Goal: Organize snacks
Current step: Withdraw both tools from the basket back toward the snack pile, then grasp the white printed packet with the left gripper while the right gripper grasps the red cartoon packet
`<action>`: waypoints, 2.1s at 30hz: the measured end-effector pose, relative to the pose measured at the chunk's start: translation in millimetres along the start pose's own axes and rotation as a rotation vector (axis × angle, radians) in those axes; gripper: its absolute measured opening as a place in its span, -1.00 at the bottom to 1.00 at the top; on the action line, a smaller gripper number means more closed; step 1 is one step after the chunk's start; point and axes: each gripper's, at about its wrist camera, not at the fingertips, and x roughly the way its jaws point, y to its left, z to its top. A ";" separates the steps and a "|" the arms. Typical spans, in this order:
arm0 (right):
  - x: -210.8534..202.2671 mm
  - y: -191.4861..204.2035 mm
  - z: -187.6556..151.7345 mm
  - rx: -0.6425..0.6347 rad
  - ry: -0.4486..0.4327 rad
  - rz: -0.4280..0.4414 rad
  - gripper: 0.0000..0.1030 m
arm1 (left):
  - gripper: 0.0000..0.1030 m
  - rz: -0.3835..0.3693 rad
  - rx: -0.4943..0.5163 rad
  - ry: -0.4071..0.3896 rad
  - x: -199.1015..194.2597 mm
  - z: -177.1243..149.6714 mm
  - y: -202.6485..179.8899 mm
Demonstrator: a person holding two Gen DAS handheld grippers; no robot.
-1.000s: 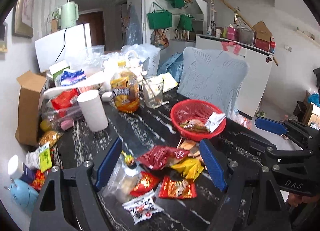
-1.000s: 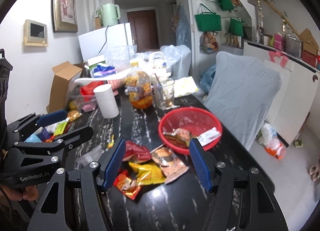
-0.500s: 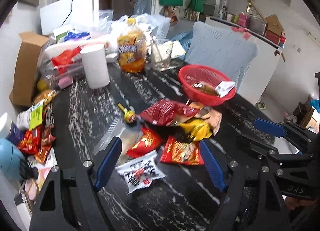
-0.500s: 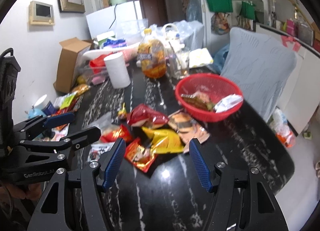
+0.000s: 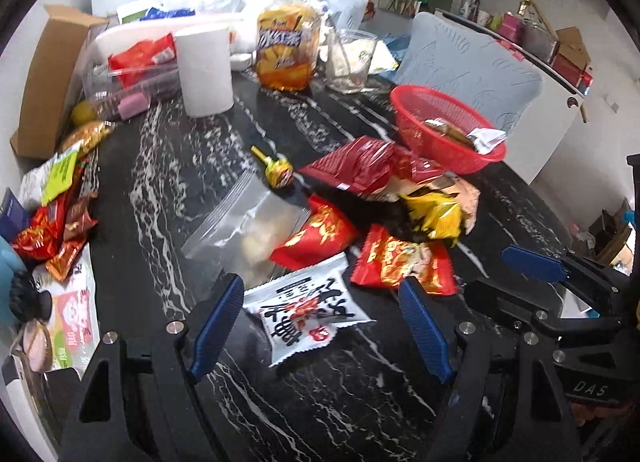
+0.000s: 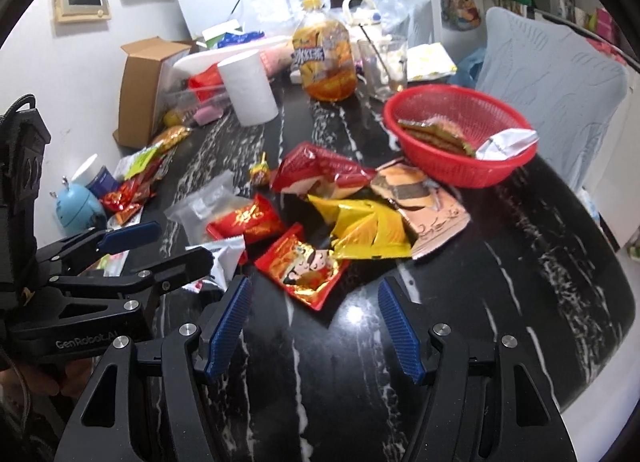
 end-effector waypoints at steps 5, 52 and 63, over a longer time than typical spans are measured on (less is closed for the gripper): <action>17.0 -0.5 5.6 0.000 0.037 0.012 0.28 | 0.53 -0.008 -0.038 0.050 18.7 -1.9 9.6; 60.4 15.0 4.1 -0.054 0.122 0.053 -0.45 | 0.10 -0.060 -0.036 0.102 33.3 -13.2 35.1; 40.5 -3.9 -18.4 0.001 0.139 0.085 -0.84 | 0.10 -0.106 0.022 0.117 27.7 -16.8 12.5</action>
